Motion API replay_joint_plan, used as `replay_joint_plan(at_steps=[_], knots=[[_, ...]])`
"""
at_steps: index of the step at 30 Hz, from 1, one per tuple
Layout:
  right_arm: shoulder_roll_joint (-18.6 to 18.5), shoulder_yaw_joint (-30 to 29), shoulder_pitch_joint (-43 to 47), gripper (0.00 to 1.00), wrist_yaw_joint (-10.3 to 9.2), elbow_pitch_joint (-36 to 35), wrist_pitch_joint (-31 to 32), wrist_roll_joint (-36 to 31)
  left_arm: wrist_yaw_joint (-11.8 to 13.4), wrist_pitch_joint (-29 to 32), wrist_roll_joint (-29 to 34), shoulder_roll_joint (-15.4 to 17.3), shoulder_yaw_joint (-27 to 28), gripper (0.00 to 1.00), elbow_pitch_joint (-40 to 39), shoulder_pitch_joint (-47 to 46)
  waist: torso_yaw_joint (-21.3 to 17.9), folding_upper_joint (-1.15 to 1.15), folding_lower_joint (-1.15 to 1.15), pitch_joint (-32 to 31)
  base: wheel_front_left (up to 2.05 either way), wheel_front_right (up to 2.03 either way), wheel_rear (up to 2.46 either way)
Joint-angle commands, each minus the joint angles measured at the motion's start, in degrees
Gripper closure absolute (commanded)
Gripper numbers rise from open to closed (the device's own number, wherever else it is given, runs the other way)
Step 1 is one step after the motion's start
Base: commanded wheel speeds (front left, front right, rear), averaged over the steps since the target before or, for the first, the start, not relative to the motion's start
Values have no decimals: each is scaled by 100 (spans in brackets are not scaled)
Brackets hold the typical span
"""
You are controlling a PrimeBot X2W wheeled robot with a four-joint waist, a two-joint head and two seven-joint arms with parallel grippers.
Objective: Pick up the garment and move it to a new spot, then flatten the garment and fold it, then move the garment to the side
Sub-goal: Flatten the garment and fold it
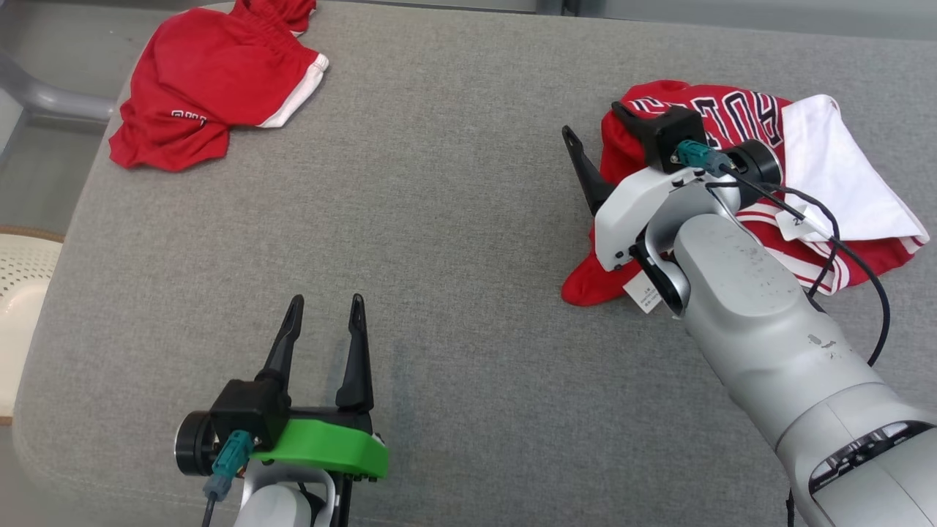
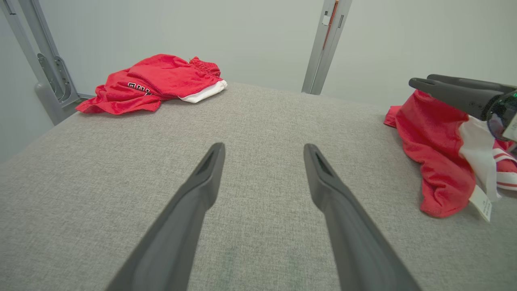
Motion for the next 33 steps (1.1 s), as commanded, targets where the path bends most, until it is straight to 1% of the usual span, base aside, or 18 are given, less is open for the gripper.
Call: replay_joint_plan(at_steps=[1, 5, 8, 10, 14, 18, 23, 27, 33], knots=[[-27, 18, 70, 0, -8, -118, -42, 66, 9, -3, 36, 15, 29, 0, -18, 68, -239, 0, 0, -181, 0, 0, 0], [-247, -287, 530, 0, -8, -961, -45, 197, -15, -3, 89, 15, 102, 0, -23, 173, -552, 0, 0, -387, 0, 0, 0], [-409, -685, 1154, 0, -8, -1616, -46, 126, -37, -3, 135, 15, 128, 0, -34, 273, -782, 0, 0, -557, 0, 0, 0], [-472, -928, 1578, 0, -7, -1912, -47, 17, -48, -3, 146, 16, 141, 0, -26, 314, -875, 0, 0, -632, 0, 0, 0], [-461, -1220, 2303, 0, -6, -2116, -48, -93, -70, -3, 160, 16, 111, 0, -27, 358, -938, 0, 0, -690, 0, 0, 0], [-373, -1347, 2604, 0, -6, -2092, -48, -239, -94, -3, 212, 17, 85, 0, -27, 351, -877, 0, 0, -614, 0, 0, 0], [-278, -1500, 2397, 0, -6, -1879, -48, -424, -113, -3, 229, 16, 104, 0, -33, 239, -659, 0, 0, -450, 0, 0, 0], [-216, -1533, 2139, 0, -6, -1425, -48, -486, -116, -3, 237, 16, 105, 0, -41, 162, -414, 0, 0, -324, 0, 0, 0], [-117, -1462, 1749, 0, -6, -590, -48, -223, -114, -3, 224, 15, 141, 0, -54, 111, -143, 0, 0, -188, 0, 0, 0]])
